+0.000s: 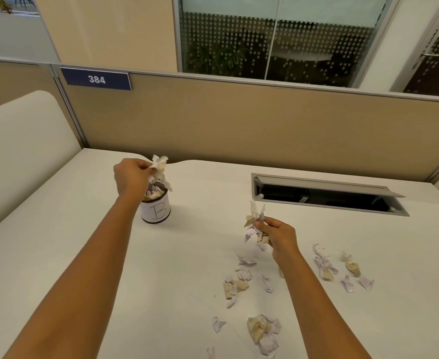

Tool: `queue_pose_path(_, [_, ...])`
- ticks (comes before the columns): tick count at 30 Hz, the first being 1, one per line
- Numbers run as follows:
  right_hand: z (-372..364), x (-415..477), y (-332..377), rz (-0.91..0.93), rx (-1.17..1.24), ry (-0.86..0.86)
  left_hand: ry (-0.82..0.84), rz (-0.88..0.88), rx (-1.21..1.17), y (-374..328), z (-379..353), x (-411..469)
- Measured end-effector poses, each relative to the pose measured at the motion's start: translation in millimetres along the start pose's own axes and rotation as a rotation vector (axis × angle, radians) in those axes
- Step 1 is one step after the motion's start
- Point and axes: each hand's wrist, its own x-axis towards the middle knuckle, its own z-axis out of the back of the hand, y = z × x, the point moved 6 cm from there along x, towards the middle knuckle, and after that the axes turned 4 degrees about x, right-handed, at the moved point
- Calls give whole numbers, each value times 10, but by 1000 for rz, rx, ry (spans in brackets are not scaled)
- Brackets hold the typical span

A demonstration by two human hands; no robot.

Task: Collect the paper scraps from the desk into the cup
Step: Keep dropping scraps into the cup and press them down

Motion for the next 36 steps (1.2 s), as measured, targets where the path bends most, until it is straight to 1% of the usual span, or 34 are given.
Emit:
queue_pose_path(3, [-85,23,-36,-4,18,1,20,-23,168,103,-67,111])
queue_pose_path(8, [-265,87,-60,-6,44,16,173,-71,469,335,-336,167])
queue_pose_path(11, [-365,127,-68,-6,47,22,250,-89,563,427,-474,203])
queue_pose_path(18, [-581,193,-105,-23,79,53,431,-98,708,501,-691,375])
queue_pose_path(23, [-725,244,-136,-32,85,71,515,-130,790,530,-801,419])
queue_pose_path(30, [-896,255,-141,-64,97,82,562,-177,871,487,-852,402])
queue_pose_path(33, [-919,246,-112,-69,97,92,579,-190,841,443,-838,405])
queue_pose_path(36, [-942,233,-52,-60,96,107,583,-160,776,376,-756,393])
